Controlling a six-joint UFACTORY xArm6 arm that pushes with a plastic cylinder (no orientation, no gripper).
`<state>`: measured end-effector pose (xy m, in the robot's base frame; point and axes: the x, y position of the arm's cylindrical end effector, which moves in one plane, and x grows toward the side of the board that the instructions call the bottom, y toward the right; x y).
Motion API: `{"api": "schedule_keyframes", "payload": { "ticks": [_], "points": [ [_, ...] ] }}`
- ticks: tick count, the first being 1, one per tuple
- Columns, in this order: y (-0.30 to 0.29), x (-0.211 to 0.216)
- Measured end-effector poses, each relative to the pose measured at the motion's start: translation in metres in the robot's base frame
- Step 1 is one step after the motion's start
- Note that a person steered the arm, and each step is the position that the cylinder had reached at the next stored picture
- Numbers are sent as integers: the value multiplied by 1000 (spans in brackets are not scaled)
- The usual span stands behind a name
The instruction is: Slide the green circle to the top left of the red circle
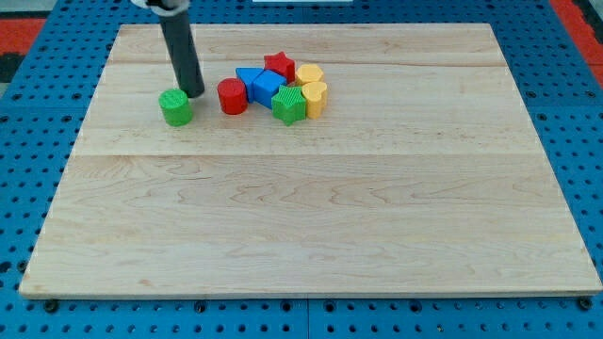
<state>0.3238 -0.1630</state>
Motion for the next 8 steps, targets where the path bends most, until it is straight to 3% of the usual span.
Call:
{"api": "schedule_keyframes", "payload": {
  "ticks": [4, 5, 6, 7, 8],
  "points": [
    [38, 108],
    [23, 119],
    [-15, 96],
    [-44, 42],
    [-45, 59]
  ]
}}
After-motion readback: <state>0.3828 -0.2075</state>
